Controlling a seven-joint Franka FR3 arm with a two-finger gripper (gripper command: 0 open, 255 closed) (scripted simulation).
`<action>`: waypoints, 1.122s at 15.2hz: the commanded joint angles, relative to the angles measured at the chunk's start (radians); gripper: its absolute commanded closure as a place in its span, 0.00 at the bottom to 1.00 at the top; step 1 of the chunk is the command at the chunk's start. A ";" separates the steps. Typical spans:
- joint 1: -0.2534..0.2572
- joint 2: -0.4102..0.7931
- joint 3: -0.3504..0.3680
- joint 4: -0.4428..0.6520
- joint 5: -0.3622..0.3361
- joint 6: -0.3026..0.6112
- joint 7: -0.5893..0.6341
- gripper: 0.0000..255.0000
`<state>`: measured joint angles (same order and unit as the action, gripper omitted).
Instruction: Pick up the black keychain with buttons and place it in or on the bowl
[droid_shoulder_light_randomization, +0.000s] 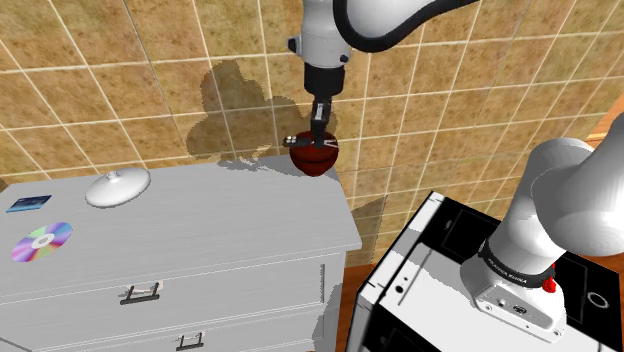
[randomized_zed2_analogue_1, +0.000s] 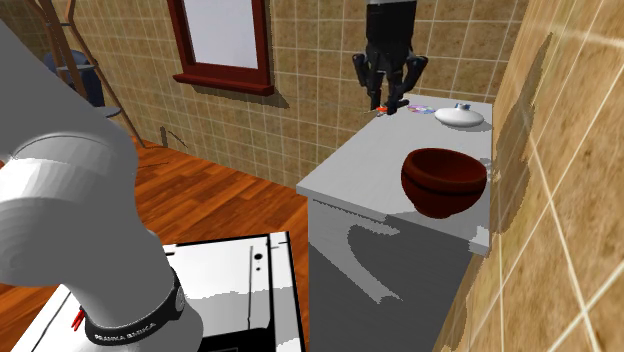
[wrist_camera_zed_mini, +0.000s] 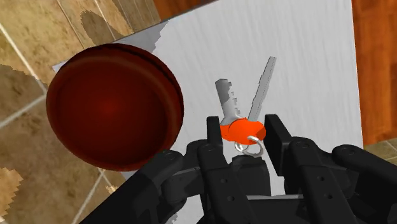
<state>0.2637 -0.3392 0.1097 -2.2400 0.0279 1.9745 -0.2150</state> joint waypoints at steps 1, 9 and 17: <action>-0.019 0.036 -0.030 0.037 -0.011 -0.002 -0.045 1.00; -0.090 0.189 -0.138 0.207 -0.027 -0.019 -0.213 1.00; -0.090 0.209 -0.138 0.120 -0.026 0.088 -0.214 1.00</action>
<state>0.1737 -0.1342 -0.0281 -2.1111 0.0012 2.0491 -0.4292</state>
